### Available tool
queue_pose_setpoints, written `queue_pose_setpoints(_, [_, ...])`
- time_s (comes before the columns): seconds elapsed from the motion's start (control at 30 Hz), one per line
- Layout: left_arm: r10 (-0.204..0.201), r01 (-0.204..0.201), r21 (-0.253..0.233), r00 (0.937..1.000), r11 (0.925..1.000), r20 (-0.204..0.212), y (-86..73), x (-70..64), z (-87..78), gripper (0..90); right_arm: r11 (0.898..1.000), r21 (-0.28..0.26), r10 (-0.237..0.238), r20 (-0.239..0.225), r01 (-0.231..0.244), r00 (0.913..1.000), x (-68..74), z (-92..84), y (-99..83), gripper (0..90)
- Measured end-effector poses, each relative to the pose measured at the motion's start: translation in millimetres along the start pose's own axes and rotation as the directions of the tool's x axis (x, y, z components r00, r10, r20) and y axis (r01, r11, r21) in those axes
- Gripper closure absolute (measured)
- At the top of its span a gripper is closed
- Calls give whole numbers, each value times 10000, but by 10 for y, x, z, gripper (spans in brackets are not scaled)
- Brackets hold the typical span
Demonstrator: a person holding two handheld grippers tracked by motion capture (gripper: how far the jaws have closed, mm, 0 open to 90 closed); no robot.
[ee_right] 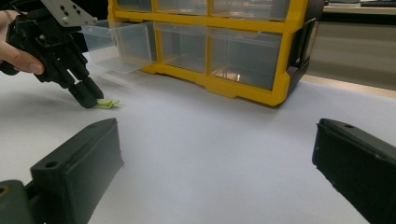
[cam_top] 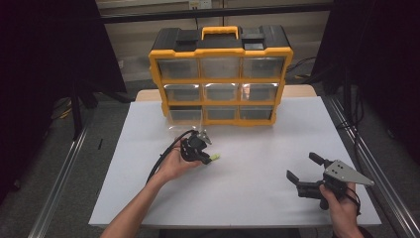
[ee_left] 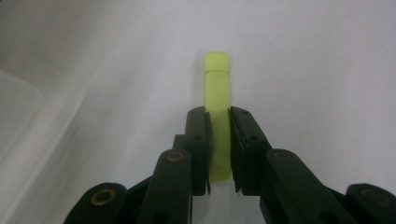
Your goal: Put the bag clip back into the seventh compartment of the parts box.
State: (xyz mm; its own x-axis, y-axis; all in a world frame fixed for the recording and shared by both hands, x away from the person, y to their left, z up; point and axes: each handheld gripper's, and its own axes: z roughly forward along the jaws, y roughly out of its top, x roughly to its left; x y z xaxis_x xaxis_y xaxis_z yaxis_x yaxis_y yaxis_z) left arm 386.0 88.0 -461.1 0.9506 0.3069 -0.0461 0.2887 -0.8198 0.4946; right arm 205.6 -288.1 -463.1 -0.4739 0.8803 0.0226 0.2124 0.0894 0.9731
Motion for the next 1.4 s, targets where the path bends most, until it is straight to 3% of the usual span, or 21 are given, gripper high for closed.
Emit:
queue_pose_setpoints(0.2, [-347, 346, -110, 9994, 9993, -91, -9, -23, -4, 785, 10000, 13, 39, -43, -39, 10000, -2, -5, 1, 9])
queue_pose_setpoints(0.3, [-154, 151, -142, 9997, 9998, -205, -9, -30, -4, 785, 10000, 24, 63, -57, -63, 10000, -4, -6, 2, 9])
queue_pose_setpoints(0.4, [-408, 406, -297, 9992, 9987, -54, -30, -29, -7, 785, 10000, -15, -3, -32, 3, 10000, -10, -6, 2, 10])
queue_pose_setpoints(0.57, [-362, 367, -655, 9993, 9972, 93, -16, -49, -18, 785, 10000, -46, 73, 35, -73, 10000, -10, -12, 2, 9])
queue_pose_setpoints(0.67, [-439, 454, -936, 9989, 9946, 186, 2, -91, -37, 785, 10000, -36, 33, 12, -33, 10000, -13, -11, 2, 9])
queue_pose_setpoints(0.7, [-145, 156, -1164, 9998, 9931, 108, 13, -77, -41, 785, 10000, -27, 69, 14, -69, 10000, -11, -14, 2, 9])
queue_pose_setpoints(0.73, [-439, 459, -1162, 9989, 9922, 191, 8, -101, -58, 785, 10000, -15, 57, 3, -57, 10000, -11, -14, 2, 9])
queue_pose_setpoints(0.97, [-441, 442, -1792, 9990, 9828, 47, -18, -67, -209, 785, 10000, -36, 50, -1, -50, 10000, -13, -18, 1, 9])
queue_pose_setpoints(1.03, [-665, 703, -2260, 9975, 9716, 240, -39, -51, -249, 785, 10000, -60, 58, 8, -58, 10000, -12, -14, 1, 9])
queue_pose_setpoints(1.07, [-588, 634, -2338, 9979, 9702, 267, -50, -27, -288, 785, 10000, -67, 57, 18, -57, 10000, -11, -12, 1, 8])
queue_pose_setpoints(1.27, [-1064, 1010, -3210, 9943, 9417, 7, -126, 20, -477, 785, 10000, -27, 47, 29, -47, 10000, -17, -13, 0, 2])
queue_pose_setpoints(1.3, [-1074, 1003, -3228, 9942, 9411, -42, -134, 24, -516, 785, 10000, -33, 59, 29, -58, 10000, -15, -11, 0, 2])
queue_pose_setpoints(1.33, [-1180, 1104, -3497, 9930, 9303, -5, -141, 20, -535, 785, 10000, -26, 65, 9, -65, 10000, -13, -10, 0, 2])
queue_pose_setpoints(1.4, [-1048, 940, -3605, 9944, 9280, -106, -142, 24, -599, 785, 10000, -25, 78, -2, -78, 10000, -11, -11, 1, 2])
